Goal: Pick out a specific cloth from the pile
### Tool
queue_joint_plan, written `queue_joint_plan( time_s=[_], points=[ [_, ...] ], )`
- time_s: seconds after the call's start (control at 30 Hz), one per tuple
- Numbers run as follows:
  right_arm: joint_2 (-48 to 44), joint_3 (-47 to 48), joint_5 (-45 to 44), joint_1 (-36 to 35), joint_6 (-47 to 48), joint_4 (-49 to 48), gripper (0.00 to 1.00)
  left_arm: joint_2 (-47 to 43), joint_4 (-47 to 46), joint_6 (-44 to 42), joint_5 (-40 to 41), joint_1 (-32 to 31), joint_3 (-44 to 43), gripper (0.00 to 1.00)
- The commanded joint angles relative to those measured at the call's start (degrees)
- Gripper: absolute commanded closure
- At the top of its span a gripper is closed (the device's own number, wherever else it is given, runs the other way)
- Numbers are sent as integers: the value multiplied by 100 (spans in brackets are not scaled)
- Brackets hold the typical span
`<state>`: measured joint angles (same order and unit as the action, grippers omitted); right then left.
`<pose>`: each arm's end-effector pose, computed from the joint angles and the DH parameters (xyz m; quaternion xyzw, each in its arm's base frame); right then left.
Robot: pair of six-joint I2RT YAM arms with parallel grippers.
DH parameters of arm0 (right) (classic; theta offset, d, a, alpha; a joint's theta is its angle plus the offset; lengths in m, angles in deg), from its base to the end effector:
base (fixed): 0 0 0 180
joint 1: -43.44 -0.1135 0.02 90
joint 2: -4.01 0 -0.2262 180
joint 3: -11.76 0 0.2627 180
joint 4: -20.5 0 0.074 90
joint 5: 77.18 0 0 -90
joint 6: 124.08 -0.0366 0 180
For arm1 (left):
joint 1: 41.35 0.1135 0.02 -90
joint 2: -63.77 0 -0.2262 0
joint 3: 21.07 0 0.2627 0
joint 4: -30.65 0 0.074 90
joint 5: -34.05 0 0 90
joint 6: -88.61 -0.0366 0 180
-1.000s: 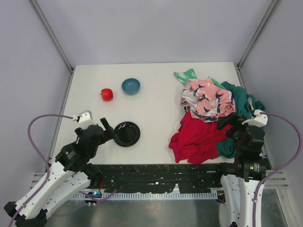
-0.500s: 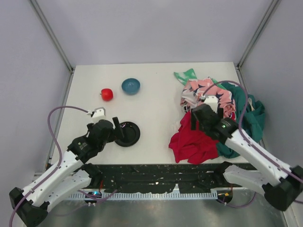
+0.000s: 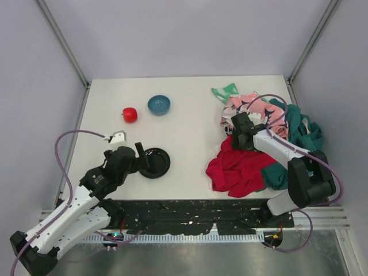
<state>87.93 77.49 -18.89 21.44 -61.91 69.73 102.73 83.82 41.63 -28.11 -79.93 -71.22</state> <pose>0.2724 0.0893 0.1593 0.1014 0.9394 -0.1636 0.2837 0.1521 -0.0994 0.2356 -0.1322 0.8822 -0.0917 0.4426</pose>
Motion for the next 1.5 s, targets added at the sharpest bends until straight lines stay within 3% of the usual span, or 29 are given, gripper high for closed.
queue_joint_plan(
  time_s=[0.0,0.03,0.07,0.1,0.17,0.2,0.27,0.4,0.6,0.8,1.0,1.13,1.27,1.37,1.47],
  points=[
    [660,-270,1209,485,217,-851,6,-178,-24,13,328,27,30,0],
    [896,-174,1097,503,165,-826,12,-222,-24,4,337,36,21,0],
    [994,-104,1009,504,34,-730,26,-240,-15,4,345,36,30,0],
    [1117,-16,913,495,41,-607,29,-275,2,-5,354,36,21,0],
    [1092,-58,1007,486,59,-737,50,-310,29,-13,415,36,30,1],
    [1057,-76,1121,486,189,-816,68,-327,38,-13,459,36,30,0],
    [855,-103,1464,469,427,-922,94,-345,46,-31,477,53,-5,0],
    [-582,133,1351,416,787,-721,94,-345,-32,-40,451,44,-58,0],
    [-2457,1381,1132,424,1306,-746,95,-196,-384,-22,196,62,-154,0],
    [-2706,2998,-527,696,1632,-344,95,76,-499,-163,64,62,-514,0],
    [-2618,3772,-644,1996,1703,60,95,208,-612,-198,12,79,-612,0],
    [-2617,3310,-198,3120,1536,246,95,322,-946,-242,-181,80,-612,0],
    [-2565,2527,278,3815,1185,97,95,717,-1184,-435,-489,80,-839,0],
    [-2407,2192,883,4168,1070,-60,95,1173,-1280,-479,-691,88,-1155,0],
    [-2372,1910,1061,4221,973,-254,95,1745,-2006,-628,-1532,106,-1306,0]
  ],
)
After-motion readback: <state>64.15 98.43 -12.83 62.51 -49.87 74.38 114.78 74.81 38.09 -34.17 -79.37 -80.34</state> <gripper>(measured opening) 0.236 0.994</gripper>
